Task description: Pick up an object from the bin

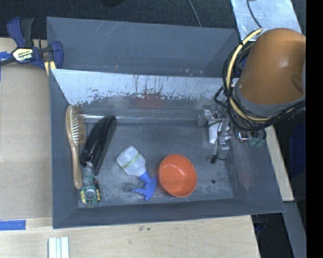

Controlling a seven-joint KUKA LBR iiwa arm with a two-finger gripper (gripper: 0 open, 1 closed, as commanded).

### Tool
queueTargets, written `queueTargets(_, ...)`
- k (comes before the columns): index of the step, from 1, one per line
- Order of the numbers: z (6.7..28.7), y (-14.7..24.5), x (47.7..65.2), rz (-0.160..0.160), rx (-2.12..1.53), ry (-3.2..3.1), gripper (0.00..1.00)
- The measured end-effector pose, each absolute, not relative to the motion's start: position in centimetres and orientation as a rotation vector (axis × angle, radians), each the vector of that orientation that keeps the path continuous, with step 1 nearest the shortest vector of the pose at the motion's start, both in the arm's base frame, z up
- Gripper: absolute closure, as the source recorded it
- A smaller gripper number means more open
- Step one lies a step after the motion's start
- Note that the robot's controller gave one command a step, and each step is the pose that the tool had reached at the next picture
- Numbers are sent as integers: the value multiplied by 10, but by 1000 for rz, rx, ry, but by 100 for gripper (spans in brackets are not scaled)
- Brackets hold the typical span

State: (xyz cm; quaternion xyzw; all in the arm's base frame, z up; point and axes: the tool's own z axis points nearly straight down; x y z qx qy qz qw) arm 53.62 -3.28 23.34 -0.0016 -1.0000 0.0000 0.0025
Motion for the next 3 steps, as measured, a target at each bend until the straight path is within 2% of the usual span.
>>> queueTargets(1,238,-33,538,1,-2,-3146,0)
queueTargets(2,106,-15,522,-1,-204,-3143,0)
queueTargets(3,123,-11,510,-1,-325,-3140,0)
